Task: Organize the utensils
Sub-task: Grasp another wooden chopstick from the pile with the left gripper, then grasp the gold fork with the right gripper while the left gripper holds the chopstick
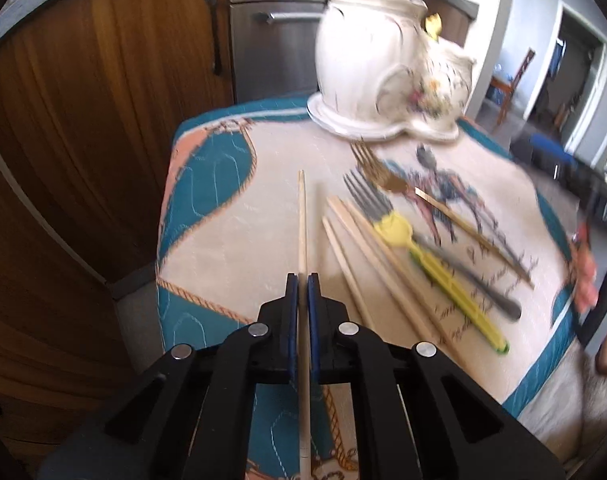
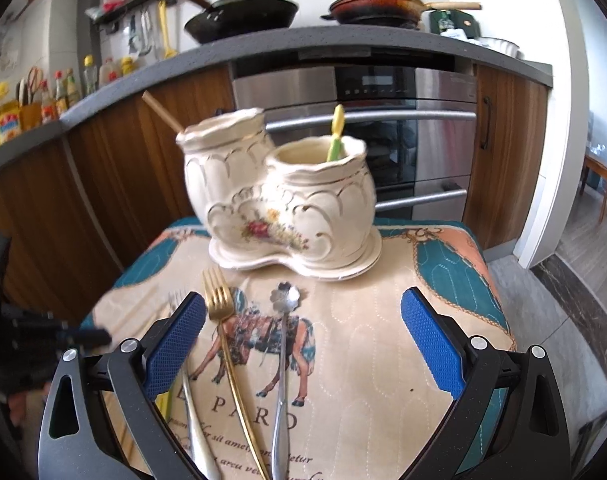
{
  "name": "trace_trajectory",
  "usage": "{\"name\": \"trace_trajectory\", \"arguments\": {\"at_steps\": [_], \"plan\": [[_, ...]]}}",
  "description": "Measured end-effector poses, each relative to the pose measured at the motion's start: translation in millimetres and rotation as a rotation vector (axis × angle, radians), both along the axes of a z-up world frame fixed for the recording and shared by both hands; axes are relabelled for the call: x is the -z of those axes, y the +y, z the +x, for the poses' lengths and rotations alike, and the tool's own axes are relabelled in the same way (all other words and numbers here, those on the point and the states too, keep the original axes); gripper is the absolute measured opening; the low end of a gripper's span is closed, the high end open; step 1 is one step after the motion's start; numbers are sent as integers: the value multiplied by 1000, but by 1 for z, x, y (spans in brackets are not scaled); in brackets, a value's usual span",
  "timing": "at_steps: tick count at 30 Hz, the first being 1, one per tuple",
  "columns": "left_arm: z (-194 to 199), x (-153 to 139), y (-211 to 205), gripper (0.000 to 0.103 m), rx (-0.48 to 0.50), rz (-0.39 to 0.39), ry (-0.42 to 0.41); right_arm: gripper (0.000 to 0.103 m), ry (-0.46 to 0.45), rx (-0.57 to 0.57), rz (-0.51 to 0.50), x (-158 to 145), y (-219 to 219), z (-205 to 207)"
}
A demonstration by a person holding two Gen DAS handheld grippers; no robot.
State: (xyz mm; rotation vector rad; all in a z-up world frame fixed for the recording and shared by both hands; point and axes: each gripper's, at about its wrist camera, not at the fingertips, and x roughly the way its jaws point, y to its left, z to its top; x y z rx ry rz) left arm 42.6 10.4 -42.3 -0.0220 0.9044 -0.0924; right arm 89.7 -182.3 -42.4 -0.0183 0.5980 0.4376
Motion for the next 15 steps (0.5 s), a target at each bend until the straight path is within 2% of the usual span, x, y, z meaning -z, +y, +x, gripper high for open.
{"name": "trace_trajectory", "arguments": {"at_steps": [2,6,8,11,15], "plan": [[2,-7,1,5,-25,-20,-52,94,26,-39,-44,7,12,-1],[3,-16,0,5,-61,-67,-168,69,64,-102,-109,17,32,-4],[1,-15,-1,5,-44,-91,-214,59,87,-124,-127,21,38,-4],[-2,-11,-5,5,-21,-72,-245,46,123,-159,-166,27,46,-5],[-4,-11,-4,5,-4,-103,-267,31,161,-201,-200,32,53,-6]]}}
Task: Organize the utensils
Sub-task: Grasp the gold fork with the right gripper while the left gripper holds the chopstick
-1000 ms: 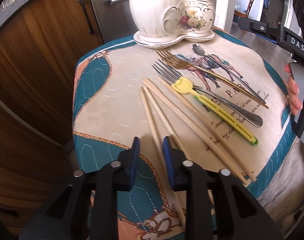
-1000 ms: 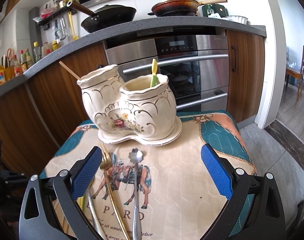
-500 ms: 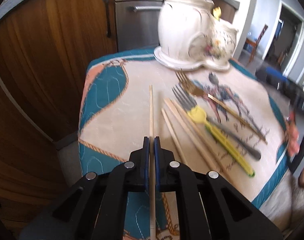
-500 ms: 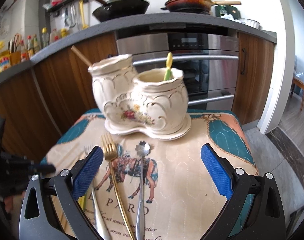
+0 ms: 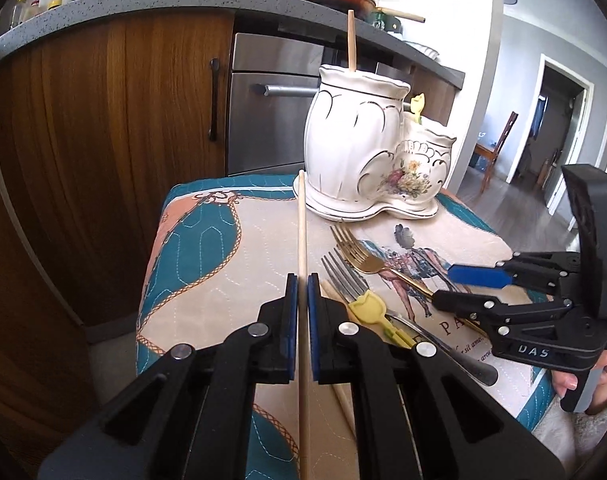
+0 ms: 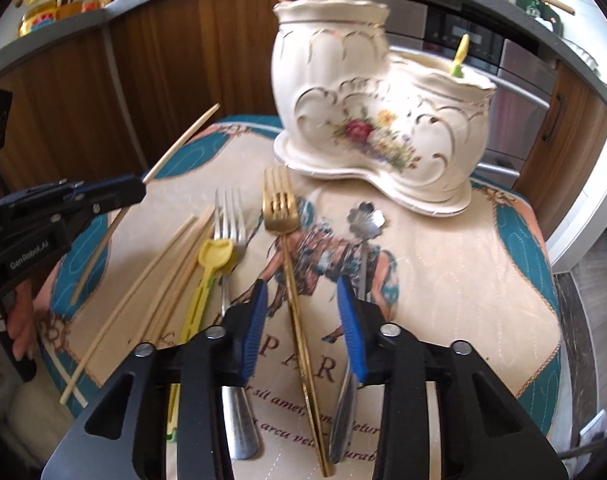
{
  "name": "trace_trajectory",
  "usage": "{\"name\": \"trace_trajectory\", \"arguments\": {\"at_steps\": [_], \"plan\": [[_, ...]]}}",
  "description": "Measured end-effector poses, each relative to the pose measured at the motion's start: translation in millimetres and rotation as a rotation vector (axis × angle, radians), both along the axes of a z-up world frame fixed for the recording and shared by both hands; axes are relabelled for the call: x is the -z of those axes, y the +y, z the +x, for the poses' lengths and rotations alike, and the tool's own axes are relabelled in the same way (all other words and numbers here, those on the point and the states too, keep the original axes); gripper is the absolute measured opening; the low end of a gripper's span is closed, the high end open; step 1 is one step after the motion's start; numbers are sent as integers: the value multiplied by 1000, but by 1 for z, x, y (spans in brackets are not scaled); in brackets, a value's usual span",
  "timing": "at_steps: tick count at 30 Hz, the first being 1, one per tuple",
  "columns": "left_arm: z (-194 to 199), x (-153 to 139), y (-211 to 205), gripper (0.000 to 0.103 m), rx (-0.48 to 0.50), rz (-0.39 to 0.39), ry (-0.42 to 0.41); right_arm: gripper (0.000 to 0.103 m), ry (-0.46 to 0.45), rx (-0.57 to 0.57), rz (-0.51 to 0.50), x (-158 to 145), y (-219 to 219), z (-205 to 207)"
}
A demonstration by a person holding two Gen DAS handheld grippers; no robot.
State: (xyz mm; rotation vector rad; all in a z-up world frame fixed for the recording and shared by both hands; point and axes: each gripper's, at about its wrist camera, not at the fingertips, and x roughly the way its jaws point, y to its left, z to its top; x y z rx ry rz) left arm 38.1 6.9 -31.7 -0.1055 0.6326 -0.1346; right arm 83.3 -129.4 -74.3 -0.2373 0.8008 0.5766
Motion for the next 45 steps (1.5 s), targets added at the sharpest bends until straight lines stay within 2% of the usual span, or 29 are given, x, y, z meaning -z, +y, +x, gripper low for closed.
{"name": "trace_trajectory", "arguments": {"at_steps": [5,10,13,16,25,34,38,45], "plan": [[2,6,-1,5,18,-12,21,23,15,-14,-28,4,7,-3],[0,5,-6,5,28,4,5,18,24,-1,-59,10,11,0],[1,6,-6,5,30,1,11,17,28,2,-47,12,11,2],[0,7,-6,5,29,1,11,10,36,8,-25,12,9,5],[-1,6,-5,5,29,6,-1,8,11,20,34,-1,-1,2],[-1,5,-4,5,27,3,-5,8,-29,-33,92,-20,-4,-11],[-1,6,-4,5,29,4,0,8,-26,-45,27,-16,1,-14],[0,6,-4,5,33,7,-1,8,46,-72,-74,5,0,-8]]}}
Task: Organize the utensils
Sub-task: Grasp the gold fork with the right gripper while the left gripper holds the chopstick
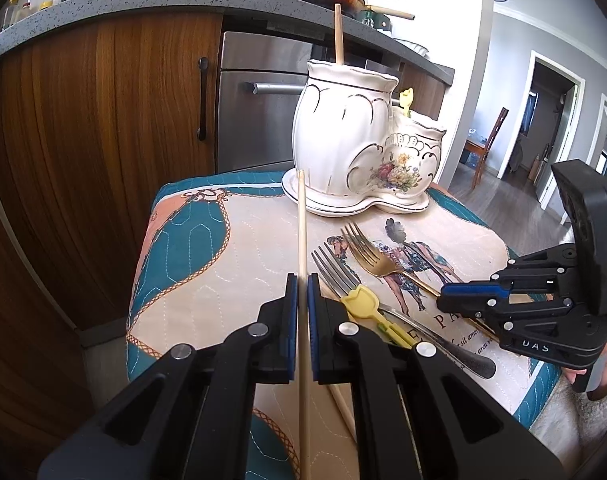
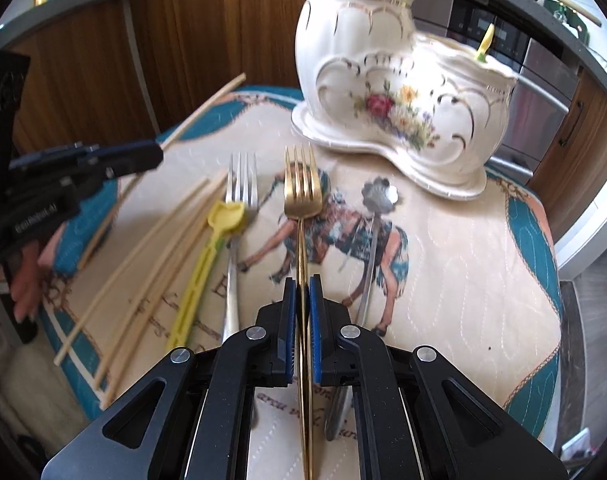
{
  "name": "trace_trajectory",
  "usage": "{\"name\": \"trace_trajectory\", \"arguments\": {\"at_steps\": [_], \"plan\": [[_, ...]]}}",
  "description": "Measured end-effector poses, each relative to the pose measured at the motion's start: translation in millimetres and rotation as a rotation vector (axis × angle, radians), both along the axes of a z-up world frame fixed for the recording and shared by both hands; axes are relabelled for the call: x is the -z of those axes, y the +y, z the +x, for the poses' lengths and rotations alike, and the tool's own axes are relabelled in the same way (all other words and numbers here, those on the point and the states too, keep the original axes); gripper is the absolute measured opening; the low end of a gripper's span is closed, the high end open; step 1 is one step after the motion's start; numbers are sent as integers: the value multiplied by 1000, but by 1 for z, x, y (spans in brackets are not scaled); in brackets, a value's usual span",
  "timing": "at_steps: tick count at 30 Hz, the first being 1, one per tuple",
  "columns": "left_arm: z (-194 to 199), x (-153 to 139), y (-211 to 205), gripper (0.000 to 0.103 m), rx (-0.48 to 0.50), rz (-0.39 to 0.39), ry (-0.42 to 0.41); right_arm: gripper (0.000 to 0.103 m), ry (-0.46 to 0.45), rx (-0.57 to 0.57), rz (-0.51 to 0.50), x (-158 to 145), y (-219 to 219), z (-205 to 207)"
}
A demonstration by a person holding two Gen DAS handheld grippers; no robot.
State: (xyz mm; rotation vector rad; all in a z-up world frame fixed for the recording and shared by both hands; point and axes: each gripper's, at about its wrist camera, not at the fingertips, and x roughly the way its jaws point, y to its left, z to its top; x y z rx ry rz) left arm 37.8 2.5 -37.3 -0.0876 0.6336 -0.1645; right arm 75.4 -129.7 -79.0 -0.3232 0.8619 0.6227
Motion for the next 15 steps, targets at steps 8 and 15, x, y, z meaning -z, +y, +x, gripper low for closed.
{"name": "trace_trajectory", "arguments": {"at_steps": [8,15], "plan": [[1,1,-1,5,3,6,5,15,19,6,-11,5,9,7],[1,0,0,5,1,3,1,7,14,8,41,3,5,6]]}}
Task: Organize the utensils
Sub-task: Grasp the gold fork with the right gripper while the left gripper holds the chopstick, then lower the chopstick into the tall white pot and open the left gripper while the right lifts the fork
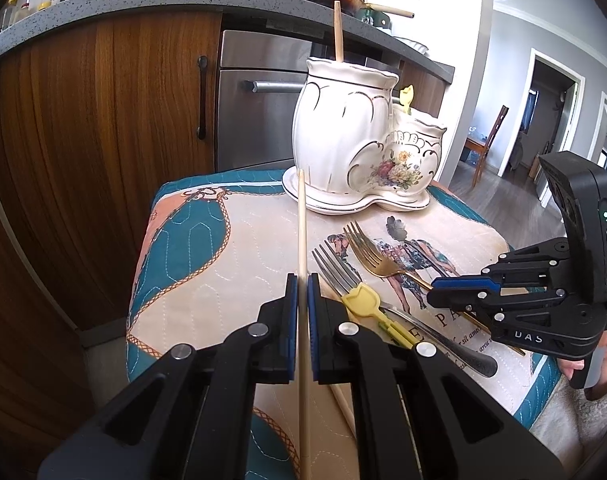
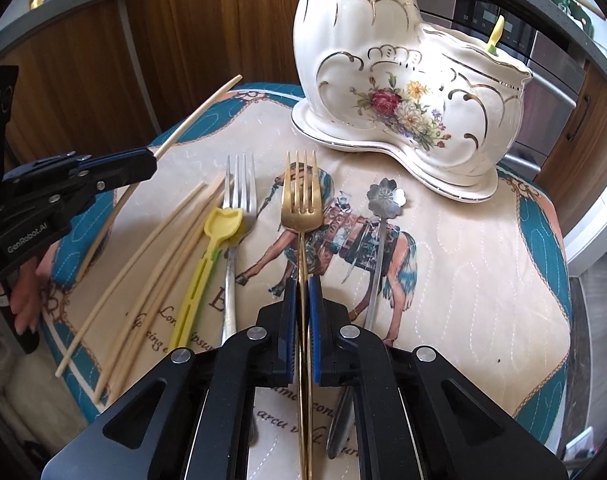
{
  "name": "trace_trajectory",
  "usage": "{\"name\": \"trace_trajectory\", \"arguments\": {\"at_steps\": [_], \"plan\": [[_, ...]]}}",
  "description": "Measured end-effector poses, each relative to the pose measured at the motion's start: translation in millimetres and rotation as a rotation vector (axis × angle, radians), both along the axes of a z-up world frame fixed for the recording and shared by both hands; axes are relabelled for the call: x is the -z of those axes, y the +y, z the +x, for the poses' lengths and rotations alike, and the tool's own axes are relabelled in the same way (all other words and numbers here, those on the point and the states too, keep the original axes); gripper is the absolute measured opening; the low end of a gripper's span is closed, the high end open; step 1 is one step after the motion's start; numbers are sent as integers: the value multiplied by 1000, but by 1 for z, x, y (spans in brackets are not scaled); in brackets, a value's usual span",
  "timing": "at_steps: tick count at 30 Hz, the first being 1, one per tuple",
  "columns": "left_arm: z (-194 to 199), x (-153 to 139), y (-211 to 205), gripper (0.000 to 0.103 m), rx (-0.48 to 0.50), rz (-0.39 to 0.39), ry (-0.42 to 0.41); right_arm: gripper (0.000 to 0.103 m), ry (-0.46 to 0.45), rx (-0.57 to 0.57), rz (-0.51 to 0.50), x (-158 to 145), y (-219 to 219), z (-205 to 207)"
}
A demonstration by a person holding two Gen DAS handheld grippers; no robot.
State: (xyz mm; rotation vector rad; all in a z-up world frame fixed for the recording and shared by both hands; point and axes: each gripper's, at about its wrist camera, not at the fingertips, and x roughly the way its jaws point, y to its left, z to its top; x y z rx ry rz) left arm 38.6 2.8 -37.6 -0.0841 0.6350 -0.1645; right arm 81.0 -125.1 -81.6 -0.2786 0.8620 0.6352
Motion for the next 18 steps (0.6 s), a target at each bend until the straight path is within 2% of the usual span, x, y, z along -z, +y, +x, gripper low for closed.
{"name": "trace_trajectory", "arguments": {"at_steps": [7,14,18], "plan": [[-6,-4,-1,5,3,-8,-32,7,-101,17,140,-37,-20,-11],[-27,-32,-15,5,73,16,-186,7,-240,35,300,-76,-44,-22],[-21,-53,-25,5,130,9,-223,7,-334,91,385,-97,-59,-22]]}}
